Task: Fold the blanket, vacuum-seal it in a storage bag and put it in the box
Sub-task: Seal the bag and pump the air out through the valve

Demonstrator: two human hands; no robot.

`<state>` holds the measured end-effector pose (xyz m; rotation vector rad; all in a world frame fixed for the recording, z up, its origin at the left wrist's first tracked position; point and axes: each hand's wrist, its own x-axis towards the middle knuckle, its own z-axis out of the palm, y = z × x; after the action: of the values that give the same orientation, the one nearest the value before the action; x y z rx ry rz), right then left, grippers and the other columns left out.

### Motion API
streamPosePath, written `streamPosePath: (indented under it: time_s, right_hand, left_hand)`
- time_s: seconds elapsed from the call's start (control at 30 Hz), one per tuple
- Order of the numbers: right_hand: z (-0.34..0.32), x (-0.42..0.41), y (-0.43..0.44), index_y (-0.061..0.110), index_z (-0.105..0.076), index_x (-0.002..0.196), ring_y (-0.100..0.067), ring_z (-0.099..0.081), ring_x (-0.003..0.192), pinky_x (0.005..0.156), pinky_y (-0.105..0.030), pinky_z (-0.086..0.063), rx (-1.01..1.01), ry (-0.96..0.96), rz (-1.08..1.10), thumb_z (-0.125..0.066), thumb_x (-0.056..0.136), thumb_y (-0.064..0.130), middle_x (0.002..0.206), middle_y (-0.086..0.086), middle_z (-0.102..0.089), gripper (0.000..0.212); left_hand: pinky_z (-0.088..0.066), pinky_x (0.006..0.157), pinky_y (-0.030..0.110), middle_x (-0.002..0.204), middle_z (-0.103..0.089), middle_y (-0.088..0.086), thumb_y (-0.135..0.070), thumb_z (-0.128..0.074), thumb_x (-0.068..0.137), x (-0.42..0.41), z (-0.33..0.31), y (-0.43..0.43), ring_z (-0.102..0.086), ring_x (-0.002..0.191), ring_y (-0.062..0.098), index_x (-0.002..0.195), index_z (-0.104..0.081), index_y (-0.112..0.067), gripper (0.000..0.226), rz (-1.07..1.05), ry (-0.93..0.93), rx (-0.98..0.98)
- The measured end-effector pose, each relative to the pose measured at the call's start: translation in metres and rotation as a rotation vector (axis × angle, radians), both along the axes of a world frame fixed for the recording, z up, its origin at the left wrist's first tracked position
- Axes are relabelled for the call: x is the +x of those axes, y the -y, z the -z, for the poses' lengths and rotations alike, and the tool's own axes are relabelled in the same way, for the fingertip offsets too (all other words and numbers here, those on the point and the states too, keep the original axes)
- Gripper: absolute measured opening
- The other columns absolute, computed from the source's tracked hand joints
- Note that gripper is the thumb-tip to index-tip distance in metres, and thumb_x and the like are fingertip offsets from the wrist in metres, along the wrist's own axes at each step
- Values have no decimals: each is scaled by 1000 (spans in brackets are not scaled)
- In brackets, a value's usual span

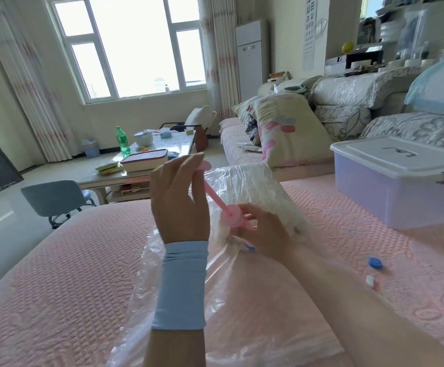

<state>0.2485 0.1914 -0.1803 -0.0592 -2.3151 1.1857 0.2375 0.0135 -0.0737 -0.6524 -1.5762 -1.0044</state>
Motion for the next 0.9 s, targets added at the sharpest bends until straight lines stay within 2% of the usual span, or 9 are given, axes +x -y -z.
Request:
streamPosePath:
  time_s: [0.17,0.23,0.37,0.43,0.5,0.67,0.73,0.83,0.9]
  right_hand:
    - [2,-1,0,34,-68,118,-3,-68,93,84,-22,-53,-10,5,0,-87,72,29,103,13,-74,50]
    - [2,0,-1,36,-68,116,1,-67,91,80,-16,-51,-17,-4,-3,-87,72,30,101,16,-74,48]
    - [1,1,-5,38,-68,115,6,-65,92,77,-8,-48,-50,3,-3,-87,71,31,102,22,-72,48]
    - [1,0,-6,40,-68,113,7,-64,92,76,-6,-46,-50,13,-11,-87,70,32,102,23,-72,47]
    - [1,0,-7,39,-68,113,7,-64,92,77,-8,-47,-53,20,-12,-87,70,31,102,23,-72,47]
    - [1,2,-6,44,-66,108,7,-64,93,78,-17,-50,-71,24,-23,-85,72,30,100,22,-72,43]
    - [0,2,-7,42,-67,109,6,-65,94,81,-19,-51,-72,19,-18,-86,71,32,100,21,-72,43]
    - [-1,2,-8,42,-67,109,4,-66,94,85,-22,-52,-72,6,-23,-87,70,30,102,22,-73,45]
    - [-1,1,-7,48,-65,105,4,-65,94,83,-19,-50,-65,10,-29,-87,70,29,102,24,-72,45]
  left_hand:
    - [-48,79,26,100,-70,2,-9,-65,89,6,46,-23,-64,90,27,99,-76,-17,17,219,490,-333]
    - [-50,78,28,100,-71,1,-11,-67,88,7,41,-22,-65,90,24,99,-76,-18,16,207,464,-304]
    - [-46,81,18,101,-70,-5,-15,-66,90,5,2,-12,-60,91,10,101,-73,-19,14,73,67,-29]
    - [-44,87,14,105,-70,-4,-15,-64,92,3,-5,-11,-60,95,9,104,-73,-18,15,50,27,44]
    - [-48,87,19,106,-71,-1,-11,-63,91,5,7,-17,-64,95,13,101,-73,-15,15,84,99,-15]
    - [-53,82,33,103,-72,1,-6,-64,87,9,43,-29,-67,89,22,94,-76,-13,16,272,538,-363]
    - [-54,81,32,99,-72,0,-9,-65,88,9,33,-24,-67,86,21,95,-75,-15,14,275,477,-320]
    - [-53,87,26,105,-72,0,-12,-64,91,10,3,-14,-68,94,16,99,-73,-14,13,190,130,-104]
    - [-52,91,28,110,-70,-1,-14,-60,93,8,-7,-11,-66,103,16,104,-72,-14,15,155,15,22]
